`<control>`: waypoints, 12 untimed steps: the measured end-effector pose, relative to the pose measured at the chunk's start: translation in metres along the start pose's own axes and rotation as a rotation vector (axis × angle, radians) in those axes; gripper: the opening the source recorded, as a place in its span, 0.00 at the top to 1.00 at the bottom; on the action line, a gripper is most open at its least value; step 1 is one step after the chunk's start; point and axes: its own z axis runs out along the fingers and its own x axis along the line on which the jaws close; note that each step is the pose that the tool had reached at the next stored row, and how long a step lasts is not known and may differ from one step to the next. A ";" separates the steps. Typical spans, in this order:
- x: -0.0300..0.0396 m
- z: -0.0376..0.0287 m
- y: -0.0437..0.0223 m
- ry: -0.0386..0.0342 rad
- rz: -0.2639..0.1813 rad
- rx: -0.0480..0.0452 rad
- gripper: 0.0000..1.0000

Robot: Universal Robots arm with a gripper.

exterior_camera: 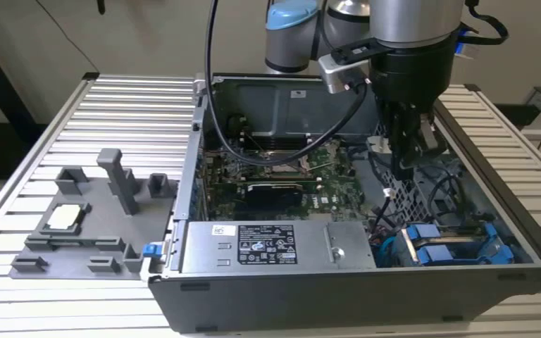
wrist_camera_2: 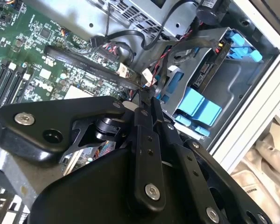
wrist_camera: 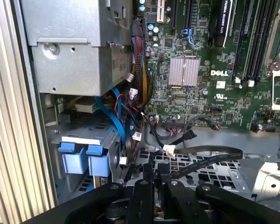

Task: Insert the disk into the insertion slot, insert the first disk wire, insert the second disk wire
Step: 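Insert the second disk wire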

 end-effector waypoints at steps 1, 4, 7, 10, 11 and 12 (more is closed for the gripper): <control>0.0000 0.0000 -0.0001 -0.0002 -0.001 0.0001 0.84; 0.0000 0.0000 -0.0001 -0.0006 -0.003 0.0003 0.84; 0.0002 0.0001 0.0000 -0.0011 -0.004 0.0005 0.84; 0.0075 0.0015 -0.0006 -0.0013 -0.004 -0.0033 0.84; 0.0110 0.0022 -0.0010 -0.0015 -0.005 -0.0055 0.84; 0.0146 0.0029 -0.0015 -0.0016 -0.005 -0.0078 0.84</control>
